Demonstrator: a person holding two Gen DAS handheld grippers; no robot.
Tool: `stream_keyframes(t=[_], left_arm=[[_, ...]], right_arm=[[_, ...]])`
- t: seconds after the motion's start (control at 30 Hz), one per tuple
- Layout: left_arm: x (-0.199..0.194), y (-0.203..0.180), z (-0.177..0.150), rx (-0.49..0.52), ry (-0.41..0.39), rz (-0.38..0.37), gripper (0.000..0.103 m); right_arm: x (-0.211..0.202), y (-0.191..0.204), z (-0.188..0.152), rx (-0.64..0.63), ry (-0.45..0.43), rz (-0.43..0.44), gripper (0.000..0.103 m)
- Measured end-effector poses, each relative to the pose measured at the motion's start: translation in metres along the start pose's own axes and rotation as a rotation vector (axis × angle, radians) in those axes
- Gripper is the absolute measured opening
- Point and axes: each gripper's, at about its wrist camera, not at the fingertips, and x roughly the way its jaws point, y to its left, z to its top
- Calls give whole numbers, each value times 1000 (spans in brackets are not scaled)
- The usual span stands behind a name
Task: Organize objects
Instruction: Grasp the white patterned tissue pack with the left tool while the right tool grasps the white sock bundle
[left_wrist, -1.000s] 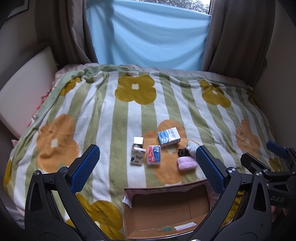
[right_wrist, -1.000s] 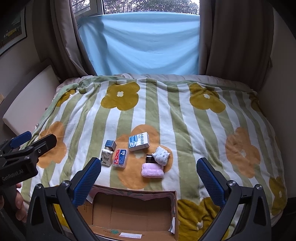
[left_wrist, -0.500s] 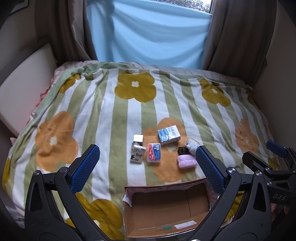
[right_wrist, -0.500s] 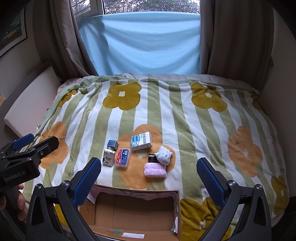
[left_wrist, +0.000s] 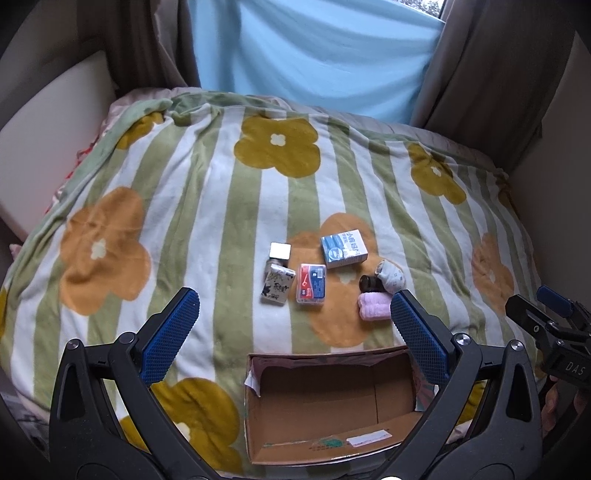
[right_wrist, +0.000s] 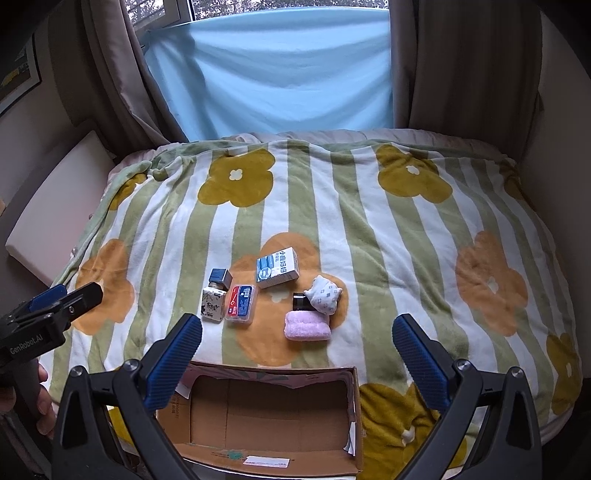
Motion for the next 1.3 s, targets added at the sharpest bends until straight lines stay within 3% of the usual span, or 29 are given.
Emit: stream_keyframes(t=[0.37, 0.4, 0.83, 1.13, 1.3], left_arm=[[75, 6, 9, 58, 121, 15, 103], [86, 6, 9, 155, 143, -24, 103], [231, 11, -4, 355, 343, 43, 101], [287, 6, -21, 445, 445, 65, 101], [305, 4, -21, 439, 460, 76, 100]], right_arm=[[52, -17, 15, 75, 98, 39, 102], [59, -18, 16, 85, 109, 41, 102], [180, -49, 15, 212, 246, 42, 102], [251, -73, 9, 342, 325, 44, 102], [277, -81, 6, 390, 363, 47, 102]])
